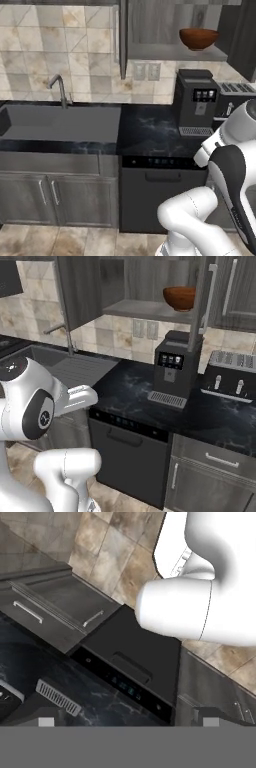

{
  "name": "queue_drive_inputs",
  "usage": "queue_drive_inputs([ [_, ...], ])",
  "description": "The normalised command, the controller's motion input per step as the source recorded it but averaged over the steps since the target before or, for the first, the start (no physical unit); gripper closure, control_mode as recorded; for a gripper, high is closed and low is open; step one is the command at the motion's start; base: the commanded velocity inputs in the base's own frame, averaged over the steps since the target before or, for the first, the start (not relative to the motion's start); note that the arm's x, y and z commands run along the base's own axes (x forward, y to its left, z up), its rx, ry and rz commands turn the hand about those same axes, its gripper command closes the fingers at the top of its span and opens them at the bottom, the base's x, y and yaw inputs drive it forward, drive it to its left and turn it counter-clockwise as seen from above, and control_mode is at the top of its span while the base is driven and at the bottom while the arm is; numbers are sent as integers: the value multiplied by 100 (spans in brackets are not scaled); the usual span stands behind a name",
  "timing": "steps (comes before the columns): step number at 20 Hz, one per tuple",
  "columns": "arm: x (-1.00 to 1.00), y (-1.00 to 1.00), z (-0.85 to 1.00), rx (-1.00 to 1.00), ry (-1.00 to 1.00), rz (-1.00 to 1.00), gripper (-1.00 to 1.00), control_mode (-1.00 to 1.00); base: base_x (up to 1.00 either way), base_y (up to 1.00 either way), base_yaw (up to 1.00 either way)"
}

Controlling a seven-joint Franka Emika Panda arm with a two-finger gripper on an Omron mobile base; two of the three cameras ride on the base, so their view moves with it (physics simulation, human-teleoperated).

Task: Move the bowls from the cabinet to the plates on the dining table.

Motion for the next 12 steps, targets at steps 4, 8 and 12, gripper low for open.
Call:
queue_drive_inputs([
  [4, 0, 0, 0, 0, 0, 0, -100, 100, 34, -28, -11],
  [8, 0, 0, 0, 0, 0, 0, -100, 100, 20, -42, -9],
  [12, 0, 0, 0, 0, 0, 0, -100, 100, 11, -51, -10],
])
